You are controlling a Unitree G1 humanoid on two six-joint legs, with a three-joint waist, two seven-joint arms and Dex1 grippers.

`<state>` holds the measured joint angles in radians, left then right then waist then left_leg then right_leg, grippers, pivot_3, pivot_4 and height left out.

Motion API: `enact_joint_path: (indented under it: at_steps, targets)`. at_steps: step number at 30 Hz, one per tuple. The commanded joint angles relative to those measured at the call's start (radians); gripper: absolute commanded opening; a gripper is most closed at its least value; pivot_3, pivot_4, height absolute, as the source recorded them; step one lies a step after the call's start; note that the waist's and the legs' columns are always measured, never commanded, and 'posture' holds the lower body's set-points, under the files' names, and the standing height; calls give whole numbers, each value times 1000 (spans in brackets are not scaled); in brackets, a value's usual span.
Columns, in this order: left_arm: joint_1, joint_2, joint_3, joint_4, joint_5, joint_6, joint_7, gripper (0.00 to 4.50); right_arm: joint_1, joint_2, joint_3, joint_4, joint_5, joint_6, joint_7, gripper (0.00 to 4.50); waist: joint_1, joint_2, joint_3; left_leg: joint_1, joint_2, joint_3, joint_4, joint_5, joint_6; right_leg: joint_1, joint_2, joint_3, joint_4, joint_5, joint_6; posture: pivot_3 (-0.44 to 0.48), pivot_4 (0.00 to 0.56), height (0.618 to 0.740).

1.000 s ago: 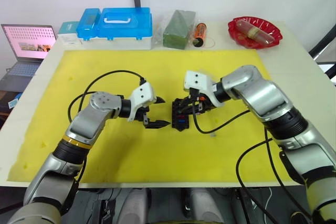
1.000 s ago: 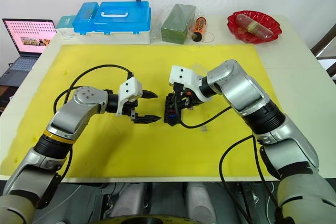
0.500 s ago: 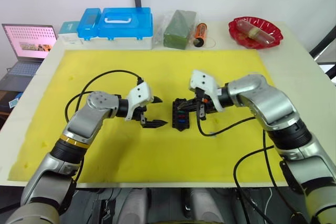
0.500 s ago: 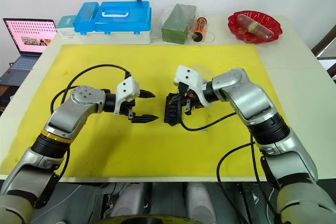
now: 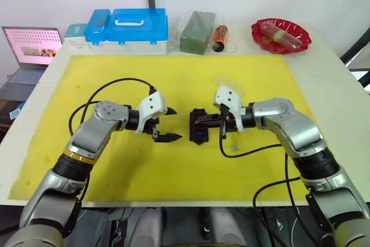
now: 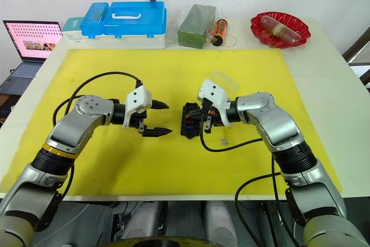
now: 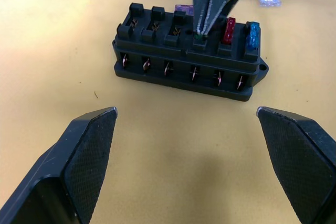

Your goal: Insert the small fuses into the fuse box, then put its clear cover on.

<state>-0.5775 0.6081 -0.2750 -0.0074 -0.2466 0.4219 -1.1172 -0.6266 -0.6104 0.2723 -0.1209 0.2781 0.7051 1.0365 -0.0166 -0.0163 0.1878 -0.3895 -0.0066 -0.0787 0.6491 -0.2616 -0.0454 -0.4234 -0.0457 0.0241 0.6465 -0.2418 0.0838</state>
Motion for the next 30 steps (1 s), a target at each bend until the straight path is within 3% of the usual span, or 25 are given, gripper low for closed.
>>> enact_joint_path:
  at_steps: [1, 10, 19, 24, 30]
  targets:
    - [1, 6, 24, -51, -3, -3, 5, 4500, 32, -15, 34, 48, -44, -15, -11, 21, 0, 0, 0, 0, 0, 0, 0, 0, 0, 0, 0, 0, 0, 0, 0, 0, 150, 740]
    - [4, 23, 28, -79, -7, 12, -3, 4500, 47, -4, 19, -9, 0, 23, -11, 21, 1, 0, -1, 4, 0, 0, 0, 0, 0, 5, 0, 0, 0, 0, 0, 0, 150, 740]
    - [-16, 46, 140, -132, -141, 106, -43, 4500, -25, 2, -233, -167, 207, 139, -59, 21, 1, 0, 0, 1, 0, -1, 0, 0, 0, 2, 0, 0, 0, 0, 0, 0, 150, 740]
    - [-21, 68, 185, -173, -195, 171, -32, 4500, 31, -119, -333, -205, 218, 71, -24, 21, 4, 0, 0, 1, 0, -1, 0, 0, 0, 2, 0, -1, -1, 0, 0, 0, 150, 740]
    - [9, 184, 205, -188, -219, 242, -76, 4500, 169, -381, -432, -160, 223, 46, 112, 21, 0, 0, 0, 1, 0, 0, -1, 0, 0, 2, 0, 0, -2, 0, 0, 0, 150, 740]
